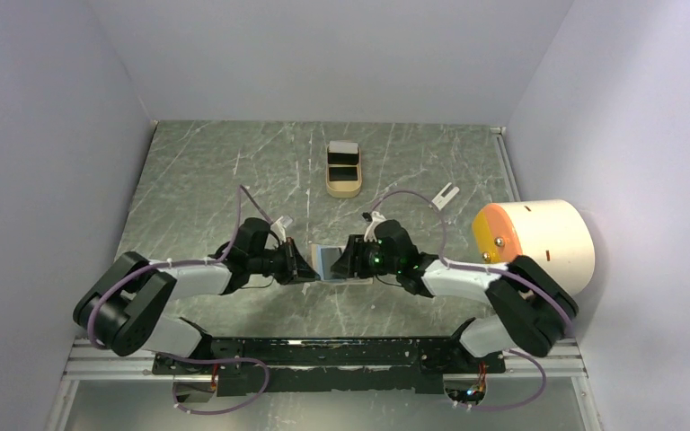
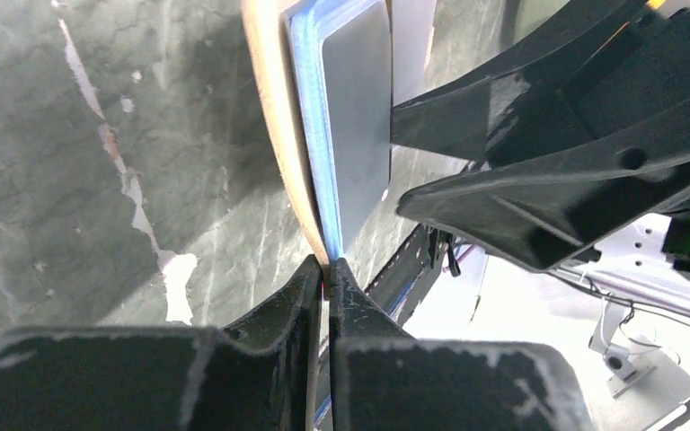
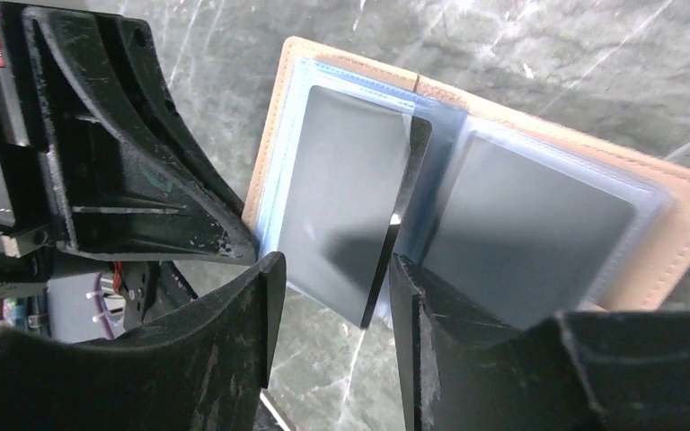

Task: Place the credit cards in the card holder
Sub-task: Insert the credit card into the card holder.

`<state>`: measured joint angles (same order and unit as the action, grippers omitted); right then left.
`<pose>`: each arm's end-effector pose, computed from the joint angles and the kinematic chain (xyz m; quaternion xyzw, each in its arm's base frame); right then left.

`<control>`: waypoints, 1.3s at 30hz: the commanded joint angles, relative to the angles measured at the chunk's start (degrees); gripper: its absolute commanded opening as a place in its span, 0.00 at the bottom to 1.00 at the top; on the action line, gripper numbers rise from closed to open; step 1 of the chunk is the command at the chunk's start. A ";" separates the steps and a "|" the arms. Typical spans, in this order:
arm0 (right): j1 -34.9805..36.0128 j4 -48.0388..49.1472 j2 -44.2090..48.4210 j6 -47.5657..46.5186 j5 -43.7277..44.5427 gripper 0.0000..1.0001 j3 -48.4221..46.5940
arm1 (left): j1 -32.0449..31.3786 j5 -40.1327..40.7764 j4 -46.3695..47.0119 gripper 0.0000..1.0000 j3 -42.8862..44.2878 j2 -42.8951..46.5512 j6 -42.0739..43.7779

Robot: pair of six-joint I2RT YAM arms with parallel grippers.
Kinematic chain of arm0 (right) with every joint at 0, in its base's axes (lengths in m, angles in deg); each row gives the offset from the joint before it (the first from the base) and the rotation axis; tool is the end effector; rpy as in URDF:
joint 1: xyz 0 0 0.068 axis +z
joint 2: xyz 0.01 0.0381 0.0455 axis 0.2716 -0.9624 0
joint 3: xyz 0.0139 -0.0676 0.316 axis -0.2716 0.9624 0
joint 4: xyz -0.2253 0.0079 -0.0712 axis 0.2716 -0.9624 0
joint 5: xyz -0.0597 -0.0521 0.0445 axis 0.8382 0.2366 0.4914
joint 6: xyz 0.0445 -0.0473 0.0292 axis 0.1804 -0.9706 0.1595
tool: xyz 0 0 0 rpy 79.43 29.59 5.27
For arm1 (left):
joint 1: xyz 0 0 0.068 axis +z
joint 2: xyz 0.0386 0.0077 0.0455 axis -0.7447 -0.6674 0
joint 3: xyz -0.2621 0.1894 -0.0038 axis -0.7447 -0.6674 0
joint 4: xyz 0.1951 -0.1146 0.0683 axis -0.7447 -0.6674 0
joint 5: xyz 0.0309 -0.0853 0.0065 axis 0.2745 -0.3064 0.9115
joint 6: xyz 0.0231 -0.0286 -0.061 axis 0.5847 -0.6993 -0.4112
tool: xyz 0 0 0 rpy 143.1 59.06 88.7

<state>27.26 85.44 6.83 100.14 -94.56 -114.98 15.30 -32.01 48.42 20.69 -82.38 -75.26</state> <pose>0.1798 0.1887 0.2101 -0.0833 0.8707 0.3993 0.2747 0.1789 -0.1543 0.1940 -0.0364 0.8672 -0.4807 0.1251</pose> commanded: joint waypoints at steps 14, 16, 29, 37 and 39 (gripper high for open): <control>-1.54 -4.25 2.43 -6.40 -0.27 0.35 -2.55 | -0.28 -5.02 -16.13 0.11 5.50 7.45 10.24; -1.46 -3.07 0.10 -6.59 -1.09 0.34 -2.98 | -0.24 -4.44 -16.34 0.19 5.88 7.07 10.12; -1.17 2.63 -5.71 -5.98 -3.74 0.29 -1.06 | -0.29 -1.66 -13.91 0.37 9.23 1.66 7.86; -1.19 4.84 -6.07 -5.27 -4.28 0.28 0.25 | -0.26 -2.22 -13.30 0.21 10.89 0.21 7.75; -1.18 5.10 -5.89 -5.29 -4.10 0.28 0.62 | -0.29 -2.77 -12.91 0.14 11.14 -0.48 7.57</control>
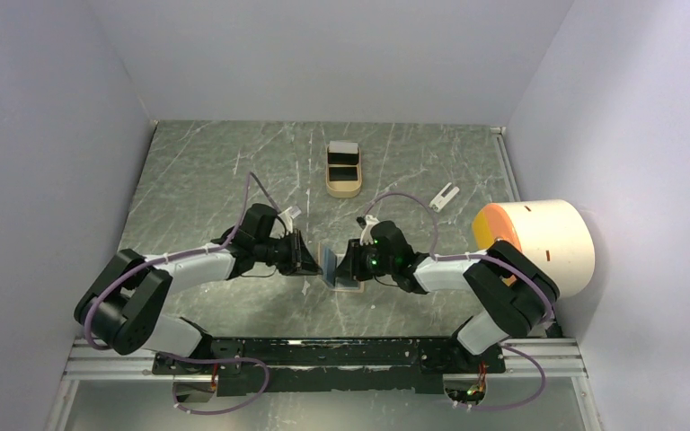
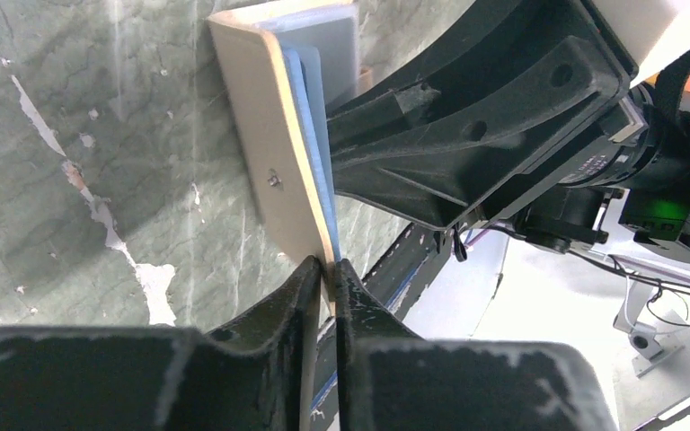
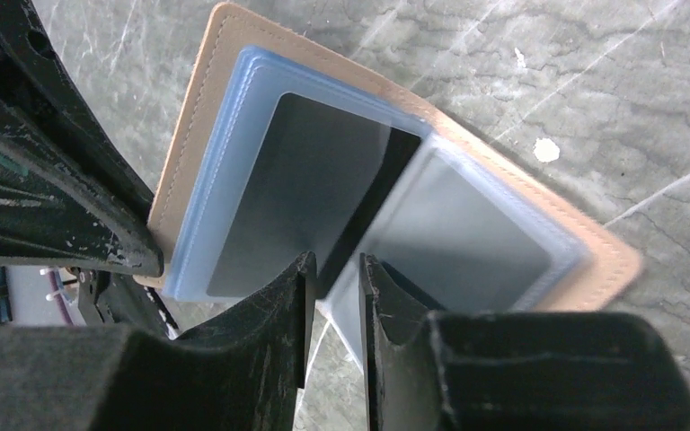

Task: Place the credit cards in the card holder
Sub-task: Insert the credit card into the card holder.

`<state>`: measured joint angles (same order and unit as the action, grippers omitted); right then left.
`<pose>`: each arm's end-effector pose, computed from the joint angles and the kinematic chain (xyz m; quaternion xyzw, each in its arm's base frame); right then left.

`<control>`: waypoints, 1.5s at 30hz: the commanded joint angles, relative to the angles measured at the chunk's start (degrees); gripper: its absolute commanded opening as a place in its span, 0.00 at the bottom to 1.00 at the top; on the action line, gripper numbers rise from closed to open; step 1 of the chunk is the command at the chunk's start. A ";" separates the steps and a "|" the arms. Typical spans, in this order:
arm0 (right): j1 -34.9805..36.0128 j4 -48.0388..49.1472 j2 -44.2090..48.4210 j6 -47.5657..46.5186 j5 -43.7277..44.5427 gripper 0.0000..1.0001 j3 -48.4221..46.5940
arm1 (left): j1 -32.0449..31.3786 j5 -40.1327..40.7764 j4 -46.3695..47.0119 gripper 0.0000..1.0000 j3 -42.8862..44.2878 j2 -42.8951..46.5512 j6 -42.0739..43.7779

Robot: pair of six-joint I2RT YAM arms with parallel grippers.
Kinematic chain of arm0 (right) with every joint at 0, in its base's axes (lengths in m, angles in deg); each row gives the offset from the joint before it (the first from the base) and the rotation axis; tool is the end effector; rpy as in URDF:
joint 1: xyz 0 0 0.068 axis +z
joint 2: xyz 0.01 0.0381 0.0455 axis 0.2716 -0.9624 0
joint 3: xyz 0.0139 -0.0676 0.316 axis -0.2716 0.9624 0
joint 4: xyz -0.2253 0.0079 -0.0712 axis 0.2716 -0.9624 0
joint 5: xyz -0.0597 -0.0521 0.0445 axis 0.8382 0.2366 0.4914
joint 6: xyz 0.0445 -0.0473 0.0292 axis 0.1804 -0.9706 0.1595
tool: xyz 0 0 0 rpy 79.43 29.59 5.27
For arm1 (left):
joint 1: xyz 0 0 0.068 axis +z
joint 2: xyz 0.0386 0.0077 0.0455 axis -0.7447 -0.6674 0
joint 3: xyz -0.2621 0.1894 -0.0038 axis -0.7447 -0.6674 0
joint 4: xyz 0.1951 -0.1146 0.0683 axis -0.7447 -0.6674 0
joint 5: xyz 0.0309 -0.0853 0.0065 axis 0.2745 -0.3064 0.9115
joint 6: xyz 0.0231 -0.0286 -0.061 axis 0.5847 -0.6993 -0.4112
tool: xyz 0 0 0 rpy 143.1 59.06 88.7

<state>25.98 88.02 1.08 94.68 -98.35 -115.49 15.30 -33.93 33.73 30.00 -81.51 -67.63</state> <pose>0.1915 0.1962 0.1932 -0.1275 0.8727 0.3924 0.2610 0.1894 -0.1630 0.2178 0.0162 0.8785 -0.4630 0.1166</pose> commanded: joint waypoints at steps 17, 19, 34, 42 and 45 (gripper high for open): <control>0.11 3.96 -0.01 0.20 0.28 0.28 2.68 | -0.24 -1.16 1.64 0.33 5.47 -6.28 1.39; 0.10 3.78 0.14 0.02 0.54 0.28 2.80 | -0.25 -1.61 1.93 0.33 6.30 -7.58 1.62; 0.10 -8.65 7.99 -3.43 7.01 0.30 -1.65 | -0.22 2.58 -12.73 0.09 8.06 -2.89 7.20; 1.82 -3.39 0.64 -1.75 5.47 0.27 -2.02 | -0.27 -0.29 -11.44 0.17 6.07 0.03 6.47; 2.50 -1.94 -0.95 -1.08 5.60 0.27 -1.82 | -0.27 -3.98 -4.35 0.17 4.61 -2.32 3.80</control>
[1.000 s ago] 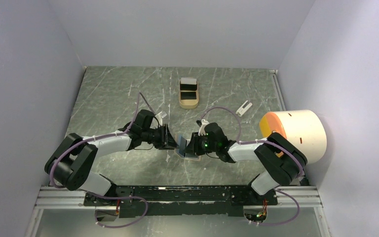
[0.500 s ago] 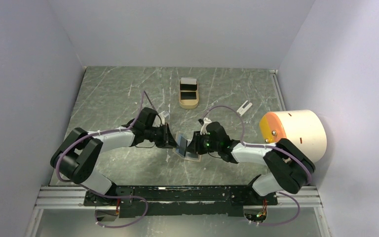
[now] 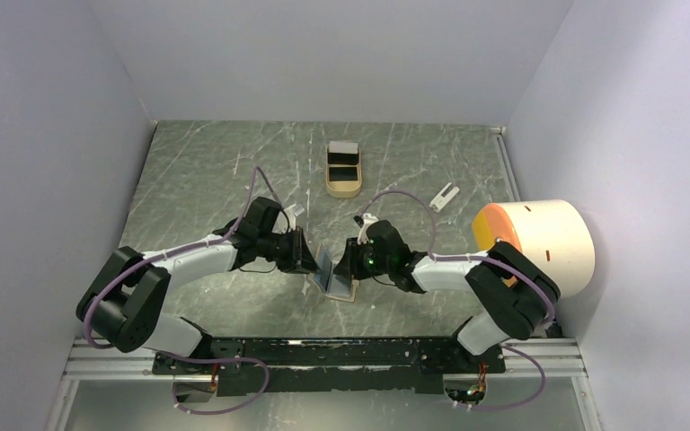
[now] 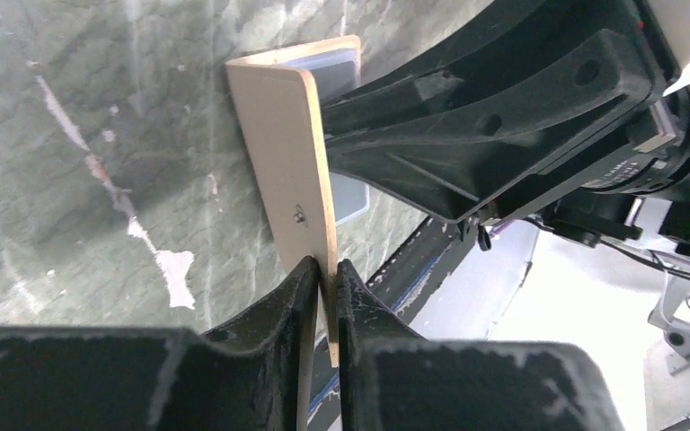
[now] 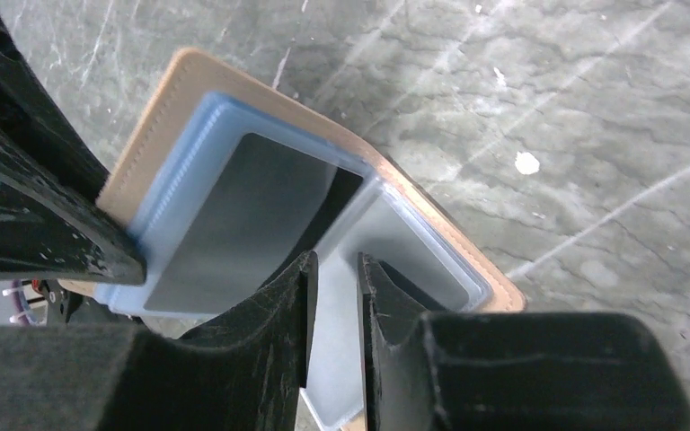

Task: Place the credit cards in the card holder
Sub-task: Insert the credit card into the card holder.

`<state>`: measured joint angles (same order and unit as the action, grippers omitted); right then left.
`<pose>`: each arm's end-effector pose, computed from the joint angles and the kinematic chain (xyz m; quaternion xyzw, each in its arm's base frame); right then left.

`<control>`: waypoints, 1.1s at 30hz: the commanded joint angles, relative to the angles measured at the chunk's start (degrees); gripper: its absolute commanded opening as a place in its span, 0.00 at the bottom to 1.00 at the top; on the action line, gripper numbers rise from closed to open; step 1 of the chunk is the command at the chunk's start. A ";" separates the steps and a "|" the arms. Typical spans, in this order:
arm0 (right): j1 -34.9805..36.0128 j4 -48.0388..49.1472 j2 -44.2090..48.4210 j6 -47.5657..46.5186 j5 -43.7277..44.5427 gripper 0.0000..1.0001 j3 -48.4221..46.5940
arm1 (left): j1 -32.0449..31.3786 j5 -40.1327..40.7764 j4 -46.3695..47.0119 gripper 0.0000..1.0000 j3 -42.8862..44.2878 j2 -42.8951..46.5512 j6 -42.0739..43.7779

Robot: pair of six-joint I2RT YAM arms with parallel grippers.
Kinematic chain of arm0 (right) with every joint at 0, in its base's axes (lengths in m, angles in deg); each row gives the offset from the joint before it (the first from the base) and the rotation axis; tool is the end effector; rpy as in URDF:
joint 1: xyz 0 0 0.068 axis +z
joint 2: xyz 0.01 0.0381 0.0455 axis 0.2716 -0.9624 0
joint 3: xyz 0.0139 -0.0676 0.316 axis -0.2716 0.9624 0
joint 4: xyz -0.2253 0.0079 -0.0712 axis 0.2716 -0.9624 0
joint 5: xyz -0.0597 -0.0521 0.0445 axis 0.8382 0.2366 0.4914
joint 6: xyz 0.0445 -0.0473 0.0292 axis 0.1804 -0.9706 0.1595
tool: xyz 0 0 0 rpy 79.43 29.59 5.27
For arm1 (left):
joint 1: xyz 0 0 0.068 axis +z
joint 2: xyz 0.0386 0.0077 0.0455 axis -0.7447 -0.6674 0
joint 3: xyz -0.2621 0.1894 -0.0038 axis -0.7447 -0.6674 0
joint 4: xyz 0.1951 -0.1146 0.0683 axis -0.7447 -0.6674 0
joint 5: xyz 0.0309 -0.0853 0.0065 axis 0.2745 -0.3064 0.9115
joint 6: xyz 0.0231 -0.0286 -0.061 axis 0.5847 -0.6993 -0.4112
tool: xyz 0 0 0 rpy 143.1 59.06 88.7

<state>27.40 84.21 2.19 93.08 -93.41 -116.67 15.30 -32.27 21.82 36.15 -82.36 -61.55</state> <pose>0.1893 0.1968 0.1958 -0.1307 0.8822 0.3572 0.2777 0.1953 -0.1651 0.2258 0.0398 0.8997 -0.4217 0.1053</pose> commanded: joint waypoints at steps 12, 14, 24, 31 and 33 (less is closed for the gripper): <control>1.73 3.40 -3.19 0.64 1.08 0.26 0.71 | -0.51 -10.08 17.24 0.20 -4.30 -4.98 -5.57; 1.71 3.72 -3.21 0.73 0.99 0.27 0.93 | -0.62 -10.82 18.81 0.21 -4.86 -5.26 -6.13; 1.65 4.16 -2.49 0.88 1.47 0.27 2.17 | -0.94 -11.33 22.09 0.21 -5.83 -7.77 -6.86; 1.68 4.82 -2.04 1.13 1.44 0.27 2.80 | -1.21 -11.00 23.07 0.17 -6.31 -8.74 -6.89; 1.66 5.21 -2.20 1.36 1.12 0.28 3.09 | -1.26 -11.66 24.81 0.17 -6.88 -9.05 -7.47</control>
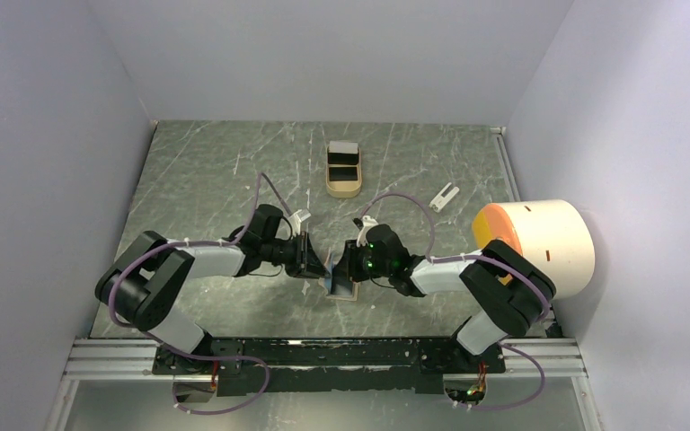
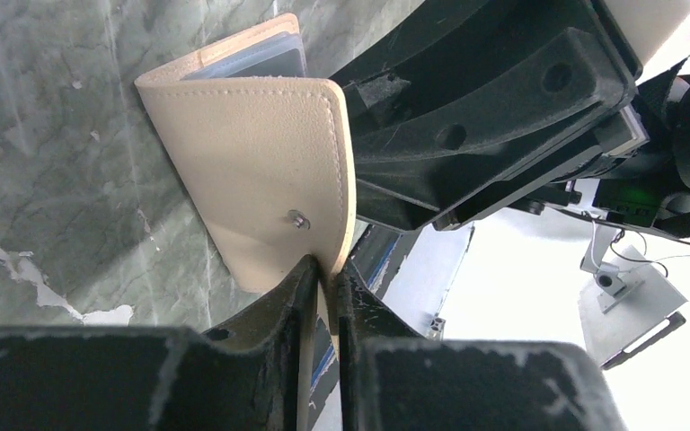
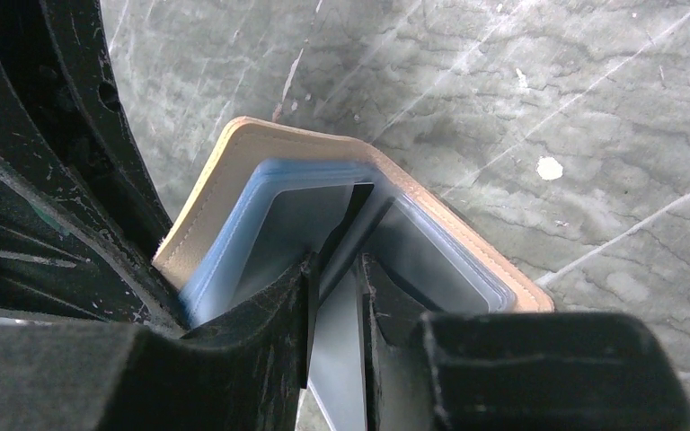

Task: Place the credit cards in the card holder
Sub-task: Insert the credit card into the card holder.

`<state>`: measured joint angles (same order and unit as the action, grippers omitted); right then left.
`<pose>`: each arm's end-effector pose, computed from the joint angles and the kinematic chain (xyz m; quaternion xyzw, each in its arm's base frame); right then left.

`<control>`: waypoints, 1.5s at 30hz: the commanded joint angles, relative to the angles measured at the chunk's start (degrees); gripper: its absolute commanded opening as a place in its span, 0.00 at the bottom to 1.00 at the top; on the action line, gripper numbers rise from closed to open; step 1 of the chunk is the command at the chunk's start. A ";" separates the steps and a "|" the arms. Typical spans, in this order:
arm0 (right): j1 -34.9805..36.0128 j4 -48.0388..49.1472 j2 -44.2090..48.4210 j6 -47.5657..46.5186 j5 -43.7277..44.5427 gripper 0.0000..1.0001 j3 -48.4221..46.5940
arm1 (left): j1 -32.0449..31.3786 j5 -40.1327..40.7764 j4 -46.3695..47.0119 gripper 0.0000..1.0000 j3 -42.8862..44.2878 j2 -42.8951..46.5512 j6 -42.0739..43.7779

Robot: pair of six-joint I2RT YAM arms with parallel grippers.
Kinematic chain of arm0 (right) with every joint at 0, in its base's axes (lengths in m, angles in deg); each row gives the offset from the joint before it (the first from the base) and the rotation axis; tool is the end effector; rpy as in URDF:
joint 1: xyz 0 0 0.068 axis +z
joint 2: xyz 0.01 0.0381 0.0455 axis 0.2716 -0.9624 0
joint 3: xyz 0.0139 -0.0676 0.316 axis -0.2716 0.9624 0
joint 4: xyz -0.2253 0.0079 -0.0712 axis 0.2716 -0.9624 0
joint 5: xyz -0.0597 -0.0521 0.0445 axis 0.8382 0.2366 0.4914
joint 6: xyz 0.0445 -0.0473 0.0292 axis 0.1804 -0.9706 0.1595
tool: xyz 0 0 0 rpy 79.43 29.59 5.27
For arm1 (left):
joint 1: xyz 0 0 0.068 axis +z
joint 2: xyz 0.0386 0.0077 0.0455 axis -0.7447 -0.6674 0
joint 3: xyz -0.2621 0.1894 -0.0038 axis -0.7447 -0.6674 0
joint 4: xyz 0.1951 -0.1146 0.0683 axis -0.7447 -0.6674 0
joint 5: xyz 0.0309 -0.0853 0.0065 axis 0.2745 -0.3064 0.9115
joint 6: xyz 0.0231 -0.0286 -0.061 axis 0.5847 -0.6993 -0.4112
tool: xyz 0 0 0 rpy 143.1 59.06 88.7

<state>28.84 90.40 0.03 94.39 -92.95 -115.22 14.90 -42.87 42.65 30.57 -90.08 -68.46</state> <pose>0.1885 0.2050 0.1908 -0.1315 0.8723 0.3729 0.2876 0.2049 -0.1836 0.2023 0.0486 0.8554 -0.5115 0.0658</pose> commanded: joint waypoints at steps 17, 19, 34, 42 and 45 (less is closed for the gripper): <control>0.22 0.25 -0.79 0.70 0.04 0.28 1.89 | -1.33 -3.15 10.57 0.23 -2.79 -4.91 -2.73; 0.21 0.28 -0.77 0.64 0.03 0.28 1.89 | -1.36 -3.23 10.79 0.24 -2.88 -5.16 -2.77; 0.14 0.45 -0.86 0.81 -0.21 0.28 2.00 | -1.41 -4.14 13.73 0.27 -3.53 -6.20 -3.60; 0.14 0.41 -0.79 0.81 -0.14 0.28 1.91 | -1.40 -5.14 17.05 0.20 -4.10 -7.02 -4.86; 0.17 0.06 -0.76 0.78 -0.25 0.28 1.79 | -1.46 -5.11 16.88 0.18 -3.90 -6.88 -4.69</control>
<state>28.71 92.39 0.03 95.44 -93.14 -114.17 14.53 -47.16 57.93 27.27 -95.98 -73.55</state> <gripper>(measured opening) 0.273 0.212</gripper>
